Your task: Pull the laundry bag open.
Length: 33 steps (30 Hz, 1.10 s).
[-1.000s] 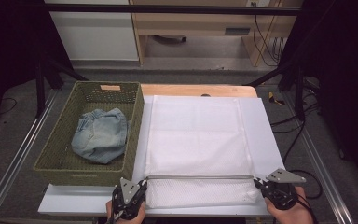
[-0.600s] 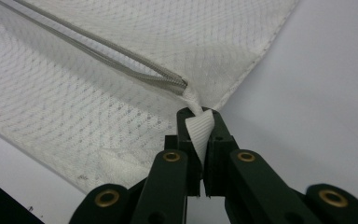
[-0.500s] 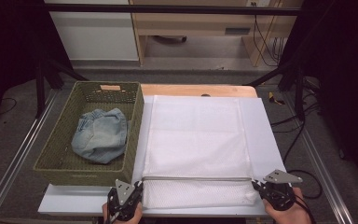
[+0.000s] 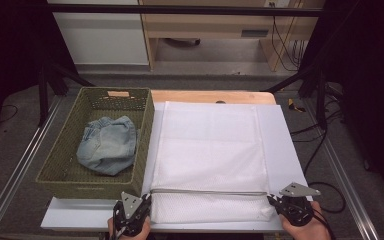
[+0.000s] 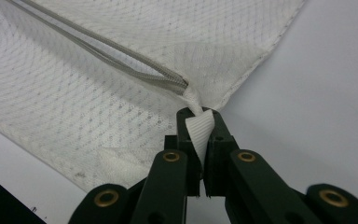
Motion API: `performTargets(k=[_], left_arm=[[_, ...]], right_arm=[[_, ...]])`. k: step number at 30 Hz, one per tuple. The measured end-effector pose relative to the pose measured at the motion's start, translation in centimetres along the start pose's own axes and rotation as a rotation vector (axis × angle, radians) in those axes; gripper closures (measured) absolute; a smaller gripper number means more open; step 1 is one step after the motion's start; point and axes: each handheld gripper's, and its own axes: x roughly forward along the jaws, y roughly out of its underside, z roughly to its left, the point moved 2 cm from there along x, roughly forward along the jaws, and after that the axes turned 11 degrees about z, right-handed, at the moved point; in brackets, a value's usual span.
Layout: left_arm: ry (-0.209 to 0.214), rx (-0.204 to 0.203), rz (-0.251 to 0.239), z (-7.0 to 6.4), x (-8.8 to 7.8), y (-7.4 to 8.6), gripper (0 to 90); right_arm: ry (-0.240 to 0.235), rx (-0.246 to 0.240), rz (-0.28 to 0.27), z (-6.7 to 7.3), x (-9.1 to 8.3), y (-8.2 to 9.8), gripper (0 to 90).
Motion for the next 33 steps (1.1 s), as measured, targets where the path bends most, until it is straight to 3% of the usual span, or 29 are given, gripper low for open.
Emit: performTargets(k=[11, 18, 23, 24, 28, 30, 33], left_arm=[[-0.003, 0.011, 0.007, -0.3, 0.0, 0.1, 80.9], [0.036, 0.004, 0.008, -0.7, -0.3, 0.2, 74.5], [0.039, 0.011, -0.020, -1.3, -1.0, 0.0, 64.4], [0.057, 0.005, -0.028, -1.4, -1.1, 0.0, 63.2], [0.088, 0.024, -0.027, -1.8, -1.4, -0.1, 61.8], [0.077, 0.037, -0.031, -2.1, -1.4, -0.1, 61.4], [0.093, 0.051, -0.033, -2.3, -1.3, -0.2, 58.3]], right_arm=[[-0.021, 0.008, 0.007, -0.3, 0.5, 0.3, 86.4], [-0.017, 0.017, -0.003, -0.4, 0.4, 0.4, 77.6], [0.014, 0.014, -0.050, -0.4, 0.0, 0.3, 56.5], [0.022, 0.009, -0.063, -0.4, 0.0, 0.3, 53.9], [0.052, -0.004, -0.098, -0.5, -0.2, 0.2, 43.0], [0.074, 0.002, -0.119, -0.4, -0.4, 0.1, 34.7], [0.121, -0.001, -0.164, -0.6, -0.9, -0.1, 24.7]])
